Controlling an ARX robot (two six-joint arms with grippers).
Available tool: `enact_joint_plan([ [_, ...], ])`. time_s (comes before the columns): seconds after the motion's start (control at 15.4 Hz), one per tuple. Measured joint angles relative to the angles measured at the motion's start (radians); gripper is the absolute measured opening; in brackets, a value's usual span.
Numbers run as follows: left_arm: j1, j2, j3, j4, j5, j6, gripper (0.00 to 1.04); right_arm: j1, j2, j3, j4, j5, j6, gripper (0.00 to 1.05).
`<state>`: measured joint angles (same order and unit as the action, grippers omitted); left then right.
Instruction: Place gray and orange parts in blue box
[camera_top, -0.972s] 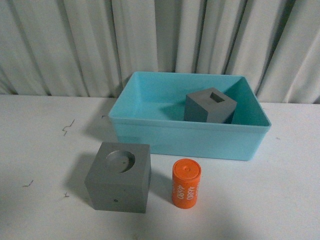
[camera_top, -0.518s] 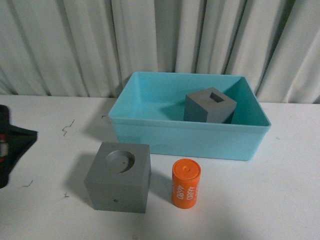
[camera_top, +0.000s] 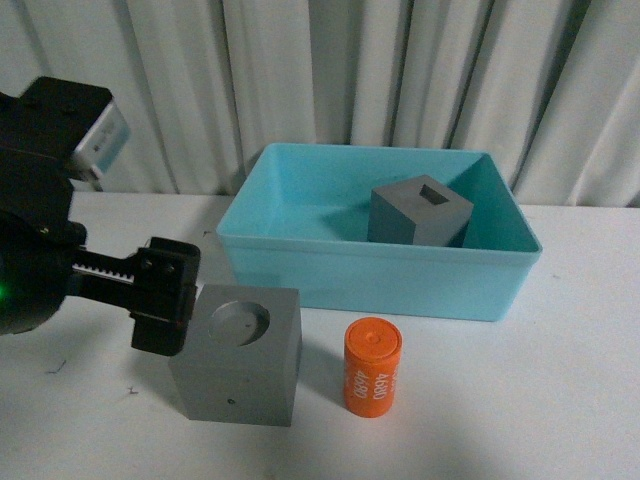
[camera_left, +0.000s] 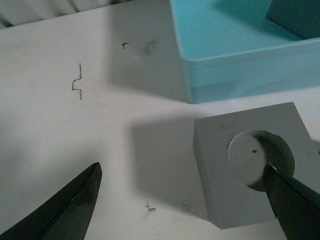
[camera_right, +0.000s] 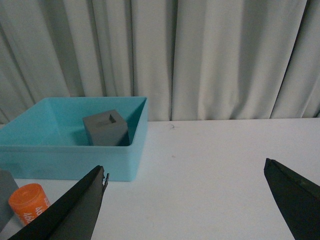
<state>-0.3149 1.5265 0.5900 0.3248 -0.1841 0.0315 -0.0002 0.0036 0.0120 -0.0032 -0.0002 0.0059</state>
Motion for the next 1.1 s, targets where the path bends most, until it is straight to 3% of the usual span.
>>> enact_joint_plan([
  [0.84,-0.061,0.313,0.154,0.028,-0.048,-0.005,0.98,0.000,0.000,0.000,0.000,0.000,0.000,0.98],
  [1.1,-0.061,0.315,0.154,0.023,-0.048,-0.006,0.87,0.000,0.000,0.000,0.000,0.000,0.000,0.98],
])
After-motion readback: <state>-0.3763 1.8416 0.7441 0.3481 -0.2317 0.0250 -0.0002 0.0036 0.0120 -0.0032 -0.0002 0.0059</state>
